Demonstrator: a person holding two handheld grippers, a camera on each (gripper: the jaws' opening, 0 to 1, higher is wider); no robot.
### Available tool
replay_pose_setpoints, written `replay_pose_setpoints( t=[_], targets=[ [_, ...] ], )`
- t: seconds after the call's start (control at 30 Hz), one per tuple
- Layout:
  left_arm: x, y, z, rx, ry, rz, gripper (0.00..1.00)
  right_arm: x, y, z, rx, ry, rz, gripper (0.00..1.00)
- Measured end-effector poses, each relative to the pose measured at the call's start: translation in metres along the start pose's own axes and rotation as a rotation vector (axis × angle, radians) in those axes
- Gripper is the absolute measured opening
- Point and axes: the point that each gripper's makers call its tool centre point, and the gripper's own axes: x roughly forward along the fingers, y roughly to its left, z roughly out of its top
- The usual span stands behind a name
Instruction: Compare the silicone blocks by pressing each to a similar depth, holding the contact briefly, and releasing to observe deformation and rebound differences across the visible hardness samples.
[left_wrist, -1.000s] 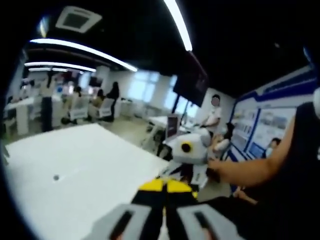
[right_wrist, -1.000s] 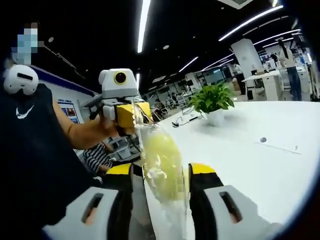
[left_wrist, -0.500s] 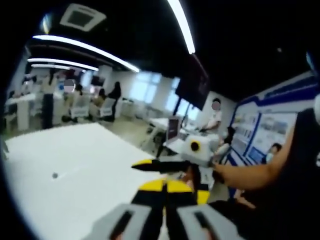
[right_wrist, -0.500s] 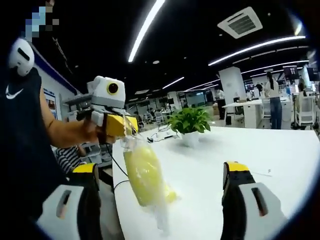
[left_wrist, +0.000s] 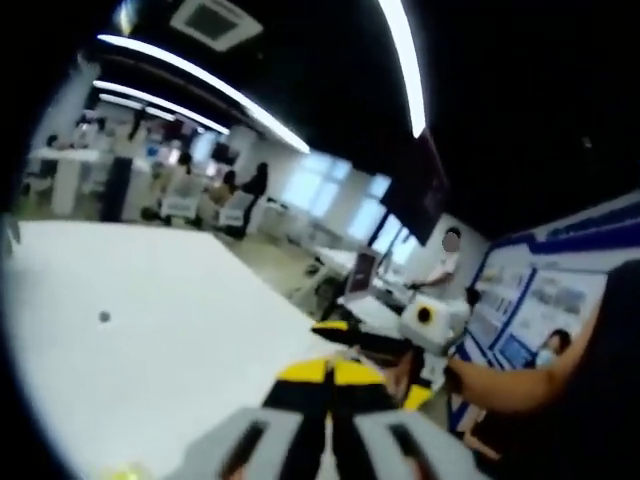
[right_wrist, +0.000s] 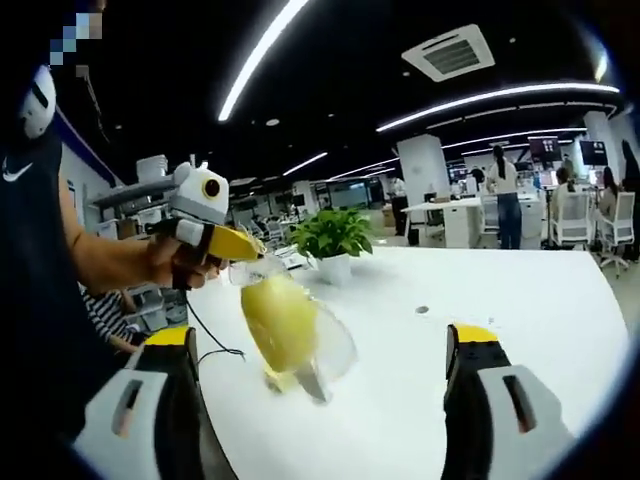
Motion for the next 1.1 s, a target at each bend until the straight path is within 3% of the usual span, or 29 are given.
replay_pose_setpoints(
  t=[0.17, 0.33, 0.6, 1.1],
  targets=[
    [0.010, 0.004, -0.014, -0.038, -0.021, 0.012, 0.00, -0.021, -0.022, -0.029, 0.008, -0.050, -0.110, 0.96],
    [0.023, 0.008, -0.029, -0.074, -0.025, 0.014, 0.00, -0.039, -0.038, -0.071, 0.094, 0.005, -0.215, 0.96],
    [0.040, 0.014, -0.066, -0.141, -0.002, -0.002, 0.00, -0.050, -0.037, -0.086, 0.112, 0.001, -0.250, 0.96],
    [0.052, 0.039, -0.110, -0.285, 0.009, 0.020, 0.00, -0.058, -0.035, -0.110, 0.128, 0.043, -0.276, 0.96]
  ],
)
